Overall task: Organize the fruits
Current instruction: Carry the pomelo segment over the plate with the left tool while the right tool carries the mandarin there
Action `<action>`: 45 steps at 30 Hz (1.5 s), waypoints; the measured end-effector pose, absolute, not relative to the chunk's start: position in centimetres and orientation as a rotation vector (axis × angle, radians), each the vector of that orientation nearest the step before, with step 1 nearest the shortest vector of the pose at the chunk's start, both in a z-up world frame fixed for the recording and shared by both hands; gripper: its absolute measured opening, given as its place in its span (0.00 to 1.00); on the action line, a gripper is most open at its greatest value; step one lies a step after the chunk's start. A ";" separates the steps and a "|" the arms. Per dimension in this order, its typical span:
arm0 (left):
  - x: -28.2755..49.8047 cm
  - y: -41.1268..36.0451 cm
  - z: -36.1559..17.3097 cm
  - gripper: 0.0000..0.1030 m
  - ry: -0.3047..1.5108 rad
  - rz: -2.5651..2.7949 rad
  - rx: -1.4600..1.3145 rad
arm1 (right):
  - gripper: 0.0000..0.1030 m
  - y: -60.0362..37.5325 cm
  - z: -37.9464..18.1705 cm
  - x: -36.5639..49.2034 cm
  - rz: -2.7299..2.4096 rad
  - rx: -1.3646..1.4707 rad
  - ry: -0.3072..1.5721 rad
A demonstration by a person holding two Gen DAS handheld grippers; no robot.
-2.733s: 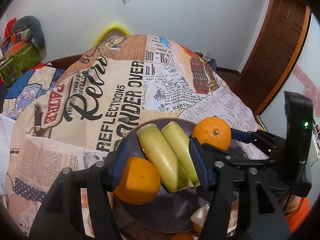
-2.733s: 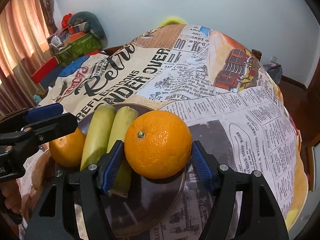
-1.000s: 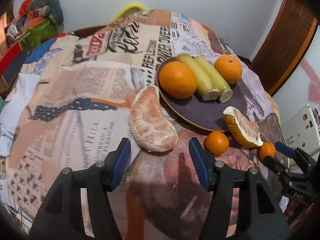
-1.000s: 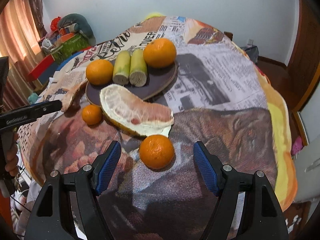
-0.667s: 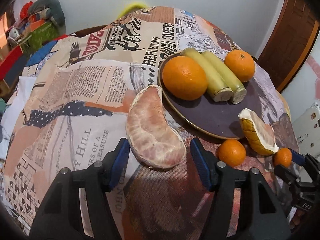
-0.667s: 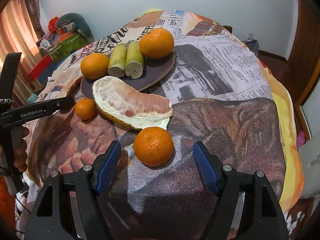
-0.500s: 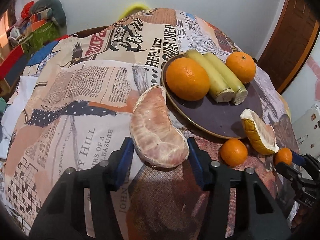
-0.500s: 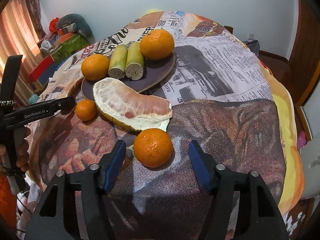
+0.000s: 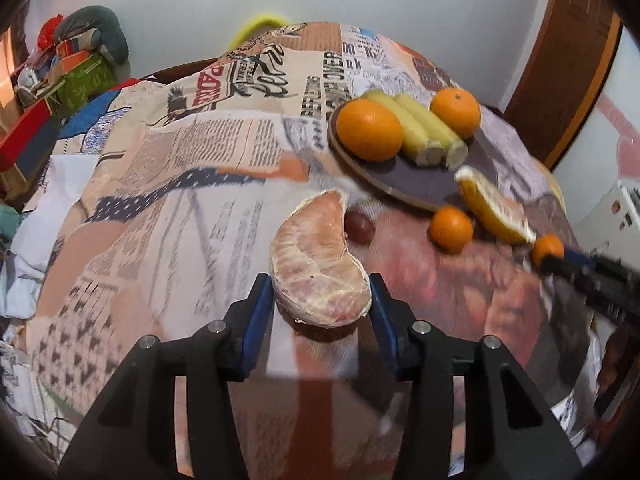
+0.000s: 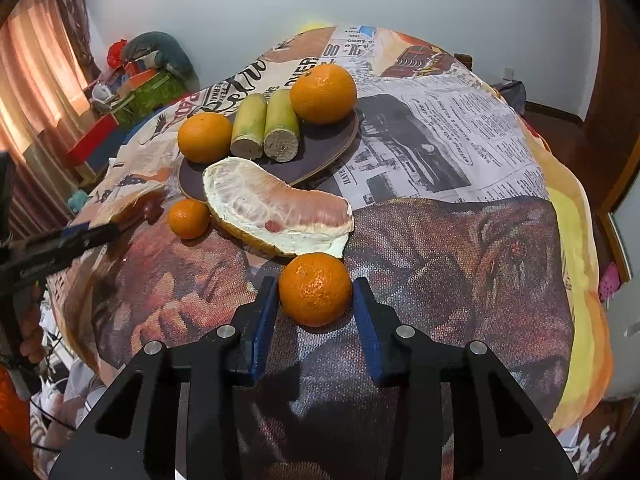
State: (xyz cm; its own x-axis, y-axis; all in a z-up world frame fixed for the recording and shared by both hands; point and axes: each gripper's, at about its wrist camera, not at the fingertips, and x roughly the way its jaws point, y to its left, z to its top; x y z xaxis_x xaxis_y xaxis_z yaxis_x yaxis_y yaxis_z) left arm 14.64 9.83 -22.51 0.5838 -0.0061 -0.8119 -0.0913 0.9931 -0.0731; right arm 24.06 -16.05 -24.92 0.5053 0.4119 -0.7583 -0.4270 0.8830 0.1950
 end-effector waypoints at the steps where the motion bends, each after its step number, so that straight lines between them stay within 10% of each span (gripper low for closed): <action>1: 14.1 9.9 -22.6 0.42 0.953 0.056 -0.101 | 0.34 -16.0 -24.9 24.1 0.505 -0.018 0.909; 45: 17.8 10.0 -19.1 0.43 0.867 -0.003 -0.108 | 0.33 -16.6 -21.6 25.5 0.505 -0.006 0.801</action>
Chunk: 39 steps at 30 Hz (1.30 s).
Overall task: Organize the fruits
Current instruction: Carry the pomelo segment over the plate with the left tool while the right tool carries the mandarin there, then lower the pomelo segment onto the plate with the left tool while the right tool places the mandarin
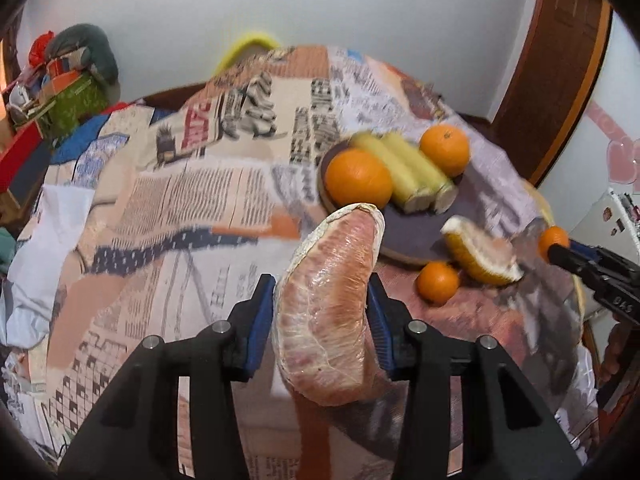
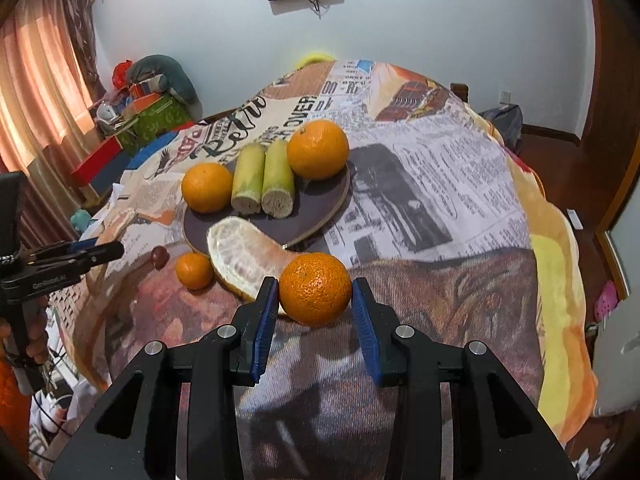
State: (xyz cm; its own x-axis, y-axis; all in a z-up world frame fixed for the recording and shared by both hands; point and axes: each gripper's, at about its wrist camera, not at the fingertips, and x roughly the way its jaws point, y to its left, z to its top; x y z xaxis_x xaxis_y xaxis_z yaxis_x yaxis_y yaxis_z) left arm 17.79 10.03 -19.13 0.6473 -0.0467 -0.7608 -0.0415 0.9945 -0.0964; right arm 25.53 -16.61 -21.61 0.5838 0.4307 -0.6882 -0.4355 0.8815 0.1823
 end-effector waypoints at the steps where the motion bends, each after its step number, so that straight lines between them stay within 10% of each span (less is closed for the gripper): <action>1: 17.9 9.8 -18.8 0.43 0.857 -0.008 -0.109 | 0.33 -16.6 -21.4 25.7 0.505 -0.005 0.795; 39: 29.5 3.8 -18.7 0.43 0.799 -0.129 -0.083 | 0.33 -12.8 -22.7 34.5 0.567 -0.041 0.800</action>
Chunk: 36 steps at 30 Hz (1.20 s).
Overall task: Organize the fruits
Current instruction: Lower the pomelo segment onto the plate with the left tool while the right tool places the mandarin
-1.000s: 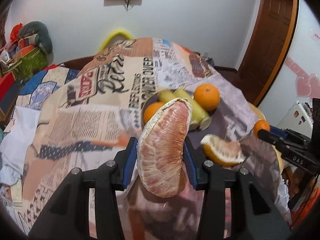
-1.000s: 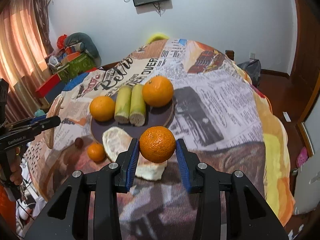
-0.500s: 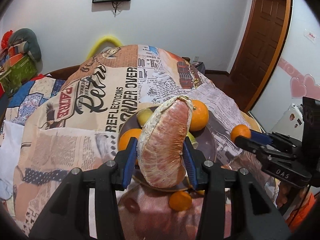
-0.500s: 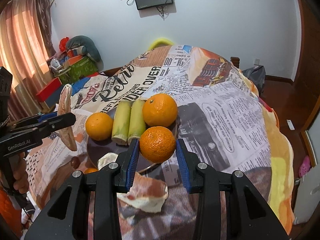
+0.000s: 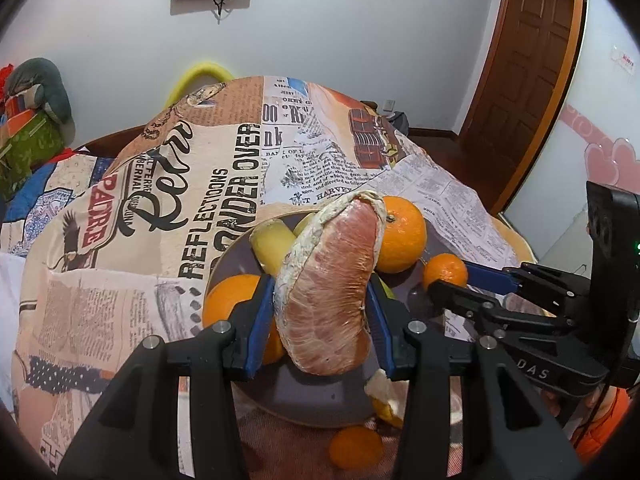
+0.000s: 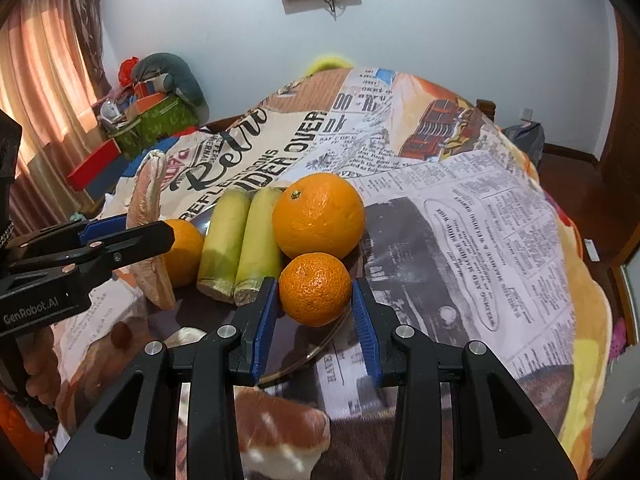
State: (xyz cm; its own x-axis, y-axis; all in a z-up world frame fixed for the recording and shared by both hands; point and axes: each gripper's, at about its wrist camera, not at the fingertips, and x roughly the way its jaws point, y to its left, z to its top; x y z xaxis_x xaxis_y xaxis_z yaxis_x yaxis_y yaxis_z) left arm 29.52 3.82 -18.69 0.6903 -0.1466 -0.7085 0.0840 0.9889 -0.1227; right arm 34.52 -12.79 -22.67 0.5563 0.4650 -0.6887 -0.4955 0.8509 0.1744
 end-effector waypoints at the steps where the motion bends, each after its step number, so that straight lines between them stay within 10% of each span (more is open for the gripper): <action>1: 29.7 3.8 -18.8 0.43 0.804 -0.128 -0.081 | 0.33 -12.7 -22.8 34.6 0.567 -0.045 0.804; 36: 26.7 4.4 -16.2 0.45 0.781 -0.094 -0.076 | 0.47 -13.7 -20.3 32.1 0.585 -0.055 0.770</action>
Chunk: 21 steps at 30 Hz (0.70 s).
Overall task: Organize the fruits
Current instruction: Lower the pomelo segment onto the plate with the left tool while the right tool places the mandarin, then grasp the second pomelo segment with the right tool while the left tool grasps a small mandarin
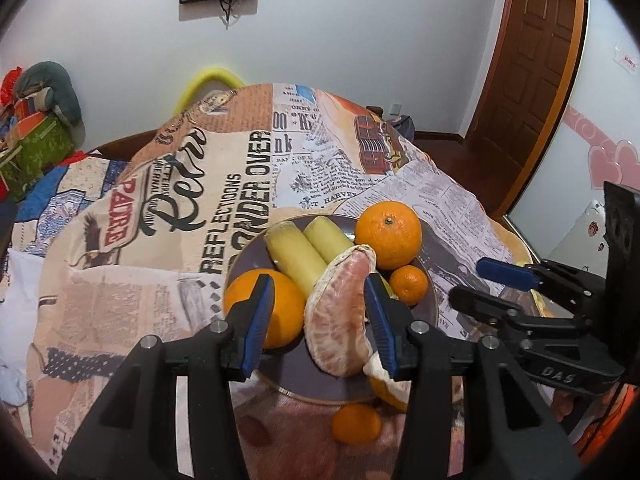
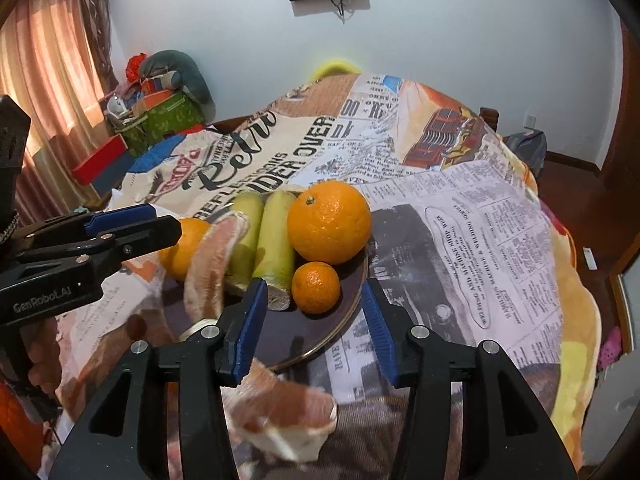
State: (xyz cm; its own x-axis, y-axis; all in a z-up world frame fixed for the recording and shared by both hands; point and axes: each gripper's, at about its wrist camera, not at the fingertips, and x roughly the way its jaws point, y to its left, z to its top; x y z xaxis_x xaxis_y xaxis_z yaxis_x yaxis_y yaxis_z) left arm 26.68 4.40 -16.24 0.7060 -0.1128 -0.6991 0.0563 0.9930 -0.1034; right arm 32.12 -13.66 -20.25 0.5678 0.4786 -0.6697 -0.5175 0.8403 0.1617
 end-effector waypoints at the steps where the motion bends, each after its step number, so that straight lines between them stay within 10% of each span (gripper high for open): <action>1: 26.2 4.5 -16.0 0.45 0.780 -0.092 -0.076 | 0.49 -13.8 -20.0 31.8 0.586 -0.054 0.764; 21: 20.0 6.5 -18.0 0.57 0.852 -0.043 -0.077 | 0.67 -11.7 -23.2 27.7 0.622 -0.138 0.855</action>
